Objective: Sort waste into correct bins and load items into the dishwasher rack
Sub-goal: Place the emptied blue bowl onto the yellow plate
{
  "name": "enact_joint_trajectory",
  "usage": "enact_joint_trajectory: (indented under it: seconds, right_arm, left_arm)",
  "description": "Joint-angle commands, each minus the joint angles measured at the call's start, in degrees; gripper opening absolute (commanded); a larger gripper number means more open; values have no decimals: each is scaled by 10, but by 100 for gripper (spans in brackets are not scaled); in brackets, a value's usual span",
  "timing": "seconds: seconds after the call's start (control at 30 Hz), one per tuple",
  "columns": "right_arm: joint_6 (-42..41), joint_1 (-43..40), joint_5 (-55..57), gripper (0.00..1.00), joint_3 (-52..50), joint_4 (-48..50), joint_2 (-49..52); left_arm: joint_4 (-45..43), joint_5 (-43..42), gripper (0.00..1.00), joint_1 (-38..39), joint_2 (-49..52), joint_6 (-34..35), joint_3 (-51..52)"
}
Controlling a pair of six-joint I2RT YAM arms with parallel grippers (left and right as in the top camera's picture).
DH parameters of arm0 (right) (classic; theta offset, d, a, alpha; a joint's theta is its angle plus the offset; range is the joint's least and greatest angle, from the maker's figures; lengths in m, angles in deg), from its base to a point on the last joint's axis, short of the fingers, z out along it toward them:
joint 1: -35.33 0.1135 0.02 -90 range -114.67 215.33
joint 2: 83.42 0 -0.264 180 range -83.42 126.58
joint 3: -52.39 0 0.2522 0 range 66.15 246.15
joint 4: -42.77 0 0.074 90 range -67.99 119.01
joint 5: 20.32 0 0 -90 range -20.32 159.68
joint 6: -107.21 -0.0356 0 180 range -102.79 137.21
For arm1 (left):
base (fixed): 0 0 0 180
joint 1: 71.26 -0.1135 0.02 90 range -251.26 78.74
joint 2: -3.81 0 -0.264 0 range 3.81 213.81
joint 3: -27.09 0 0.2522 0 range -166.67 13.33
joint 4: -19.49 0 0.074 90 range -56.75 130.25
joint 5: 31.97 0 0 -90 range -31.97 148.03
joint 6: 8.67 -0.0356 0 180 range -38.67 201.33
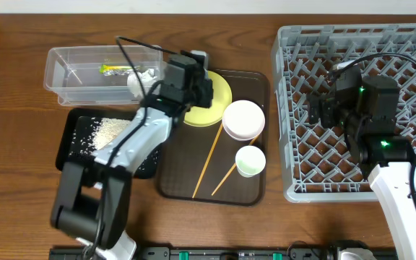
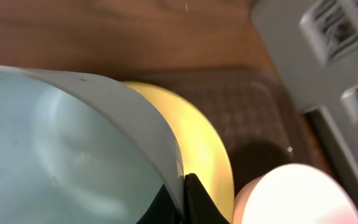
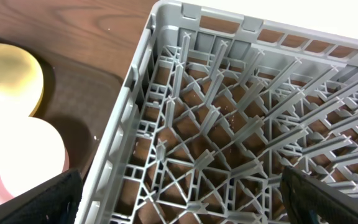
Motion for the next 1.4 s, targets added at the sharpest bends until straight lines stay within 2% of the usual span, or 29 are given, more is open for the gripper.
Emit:
enact_joint_trajectory:
  seconds: [0.0, 0.07, 0.1, 0.13, 0.3, 0.4, 0.47, 0.53, 0.7, 0.93, 1.1, 1.37]
  right_arm:
    - [-8, -2, 2, 99, 12, -1, -3]
    - [-8, -2, 2, 99, 12, -1, -3]
    - [-8, -2, 2, 99, 12, -1, -3]
    - [-8, -2, 2, 99, 12, -1, -3]
    - [-8, -3, 2, 99, 12, -3, -3]
    - [-8, -3, 2, 99, 12, -3, -3]
    - [-8, -2, 2, 99, 12, -3, -3]
    - [-8, -3, 2, 99, 12, -3, -3]
    - [-8, -3, 2, 99, 12, -3, -3]
    - [-8, -3, 2, 99, 12, -3, -3]
    - [-8, -3, 2, 99, 12, -3, -3]
    - [-8, -2, 2, 99, 12, -3, -3]
  left_arm:
    - [-1, 13, 6, 5, 19, -2, -13]
    - [-1, 13, 9, 5, 20, -2, -13]
    - [-1, 13, 13, 5, 20, -2, -13]
    - [2, 13, 22, 5, 20, -2, -13]
    - [42, 6, 35, 5, 20, -3, -13]
    - [80, 5, 40, 5, 15, -35, -13]
    - [111, 5, 47, 5, 2, -61, -13]
    - [143, 4, 53, 5, -19, -61, -13]
    - [234, -9, 61, 5, -99, -88, -13]
    - [302, -87, 63, 5, -174, -106, -13]
    - [307, -132, 62, 17, -160, -108, -9]
    - [326, -134, 62, 82, -127, -147, -8]
